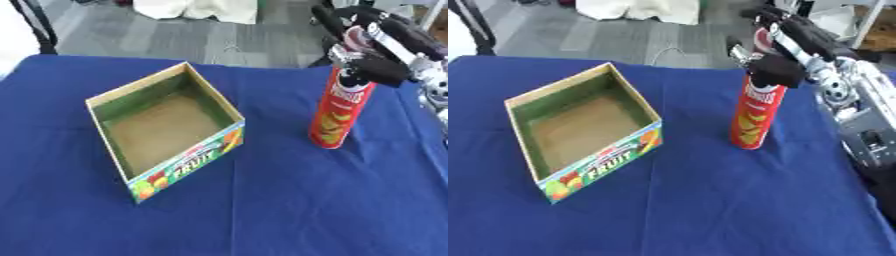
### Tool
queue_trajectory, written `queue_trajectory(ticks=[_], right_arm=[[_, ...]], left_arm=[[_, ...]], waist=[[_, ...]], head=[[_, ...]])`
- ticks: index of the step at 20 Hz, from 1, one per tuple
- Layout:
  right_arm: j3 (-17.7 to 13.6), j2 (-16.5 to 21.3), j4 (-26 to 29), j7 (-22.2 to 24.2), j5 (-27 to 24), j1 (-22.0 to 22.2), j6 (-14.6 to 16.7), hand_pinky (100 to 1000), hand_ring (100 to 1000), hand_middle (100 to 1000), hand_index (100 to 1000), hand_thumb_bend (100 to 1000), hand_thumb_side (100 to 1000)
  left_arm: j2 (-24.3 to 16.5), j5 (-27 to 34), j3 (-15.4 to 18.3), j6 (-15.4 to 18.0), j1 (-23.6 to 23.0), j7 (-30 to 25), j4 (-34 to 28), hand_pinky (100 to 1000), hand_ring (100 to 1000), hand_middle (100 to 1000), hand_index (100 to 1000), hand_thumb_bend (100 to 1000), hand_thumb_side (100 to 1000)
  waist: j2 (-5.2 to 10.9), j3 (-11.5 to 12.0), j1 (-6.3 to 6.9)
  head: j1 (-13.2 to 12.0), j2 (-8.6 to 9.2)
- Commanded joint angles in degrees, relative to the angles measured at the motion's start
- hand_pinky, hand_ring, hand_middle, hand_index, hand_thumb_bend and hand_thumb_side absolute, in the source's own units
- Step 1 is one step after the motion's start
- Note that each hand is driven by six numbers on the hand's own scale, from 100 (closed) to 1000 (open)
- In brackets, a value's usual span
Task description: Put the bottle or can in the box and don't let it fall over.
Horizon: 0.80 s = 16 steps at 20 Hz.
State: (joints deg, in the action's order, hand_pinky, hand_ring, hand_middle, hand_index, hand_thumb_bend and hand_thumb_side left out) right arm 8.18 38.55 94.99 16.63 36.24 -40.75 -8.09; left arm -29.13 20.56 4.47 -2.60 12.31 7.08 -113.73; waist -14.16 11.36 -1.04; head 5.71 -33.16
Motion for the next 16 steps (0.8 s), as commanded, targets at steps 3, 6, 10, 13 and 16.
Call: queue_trajectory(ticks=[3, 6, 10, 13, 16], right_arm=[[-1.2, 1.0, 0.0, -1.8, 0.3, -1.3, -0.6, 983, 957, 944, 995, 162, 1000], [-1.5, 1.2, -0.7, -2.8, -0.1, -2.0, -0.8, 982, 957, 945, 995, 164, 1000], [-2.0, 1.6, -1.9, -3.4, 0.0, -2.7, -1.0, 982, 956, 944, 994, 164, 1000], [-2.4, 1.8, -2.7, -3.9, 0.0, -3.1, -1.1, 982, 956, 944, 994, 167, 1000], [-2.7, 1.9, -3.8, -4.3, -0.1, -3.6, -1.2, 982, 955, 943, 996, 167, 1000]], left_arm=[[-0.7, -0.4, 0.2, -0.1, 0.4, -0.2, -0.9, 460, 589, 648, 745, 192, 866], [-0.7, -0.5, 0.2, -0.2, 0.4, -0.2, -0.9, 460, 589, 648, 745, 192, 866], [-0.7, -0.5, 0.2, -0.2, 0.3, -0.3, -0.9, 460, 589, 648, 745, 192, 867], [-0.7, -0.5, 0.2, -0.2, 0.3, -0.3, -0.9, 461, 589, 648, 745, 192, 867], [-0.6, -0.5, 0.2, -0.2, 0.4, -0.3, -0.9, 461, 588, 648, 744, 192, 867]], waist=[[0.56, 0.0, 0.26], [0.51, 0.1, 0.29], [0.45, 0.2, 0.33], [0.41, 0.2, 0.32], [0.37, 0.3, 0.29]], head=[[-0.1, 0.08], [0.0, 0.02], [0.1, -0.07], [0.1, -0.08], [0.1, -0.13]])
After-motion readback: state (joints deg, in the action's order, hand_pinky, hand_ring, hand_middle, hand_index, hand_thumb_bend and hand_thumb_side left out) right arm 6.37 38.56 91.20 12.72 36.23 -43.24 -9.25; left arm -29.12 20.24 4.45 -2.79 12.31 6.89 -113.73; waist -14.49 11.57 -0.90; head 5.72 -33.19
